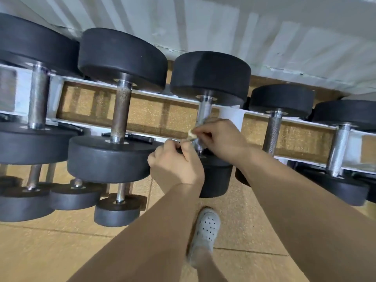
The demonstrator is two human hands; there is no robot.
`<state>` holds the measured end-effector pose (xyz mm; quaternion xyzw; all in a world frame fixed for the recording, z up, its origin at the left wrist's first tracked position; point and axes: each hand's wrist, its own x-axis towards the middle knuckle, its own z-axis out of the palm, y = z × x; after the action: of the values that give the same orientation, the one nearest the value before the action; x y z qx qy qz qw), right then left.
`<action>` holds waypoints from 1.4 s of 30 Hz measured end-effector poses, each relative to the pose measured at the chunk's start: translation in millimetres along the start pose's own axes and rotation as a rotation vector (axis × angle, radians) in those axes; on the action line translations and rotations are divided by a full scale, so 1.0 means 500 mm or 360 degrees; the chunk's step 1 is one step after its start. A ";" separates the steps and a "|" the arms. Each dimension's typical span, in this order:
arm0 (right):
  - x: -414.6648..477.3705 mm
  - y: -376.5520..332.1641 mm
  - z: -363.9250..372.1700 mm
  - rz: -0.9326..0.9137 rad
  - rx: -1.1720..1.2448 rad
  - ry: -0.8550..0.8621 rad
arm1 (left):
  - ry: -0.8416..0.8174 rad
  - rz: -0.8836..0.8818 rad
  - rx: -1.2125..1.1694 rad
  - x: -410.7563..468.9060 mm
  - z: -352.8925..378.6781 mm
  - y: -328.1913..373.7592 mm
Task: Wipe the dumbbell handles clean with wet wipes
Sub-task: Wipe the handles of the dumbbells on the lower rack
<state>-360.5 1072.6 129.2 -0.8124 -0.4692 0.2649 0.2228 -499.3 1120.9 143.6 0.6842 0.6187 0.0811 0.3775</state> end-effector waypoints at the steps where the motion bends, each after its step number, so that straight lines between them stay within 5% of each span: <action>1: -0.006 0.002 -0.002 -0.0044 -0.0052 -0.0176 | -0.0005 0.0003 -0.0005 0.000 0.000 0.000; 4: 0.010 0.006 -0.014 -0.0066 -0.0252 -0.0290 | 0.0021 0.0027 0.0002 -0.002 0.000 0.001; 9: 0.030 0.005 -0.011 0.0189 -0.0058 0.0455 | 0.0037 -0.0006 -0.0077 -0.006 0.004 0.003; 15: -0.028 0.019 0.002 0.0135 0.0306 -0.0241 | 0.0100 0.0015 -0.0105 -0.009 0.011 -0.001; 21: 0.039 0.009 -0.001 0.0358 0.0274 0.0463 | 0.0103 0.0033 -0.0042 -0.010 0.014 0.000; 28: -0.044 0.024 0.002 0.0180 0.0378 -0.0220 | 0.0066 0.0031 -0.0038 -0.011 0.008 0.002; 37: 0.015 0.033 0.014 0.0204 0.0529 0.0270 | 0.0014 -0.0121 -0.0027 -0.008 -0.002 0.020; 42: -0.024 0.019 0.004 0.0253 0.0286 -0.0393 | 0.0010 0.0010 0.0013 -0.010 -0.008 0.016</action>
<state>-360.8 1058.0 124.3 -0.7851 -0.4016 0.4204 0.2135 -496.2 1118.4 153.3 0.6874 0.6180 0.0821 0.3725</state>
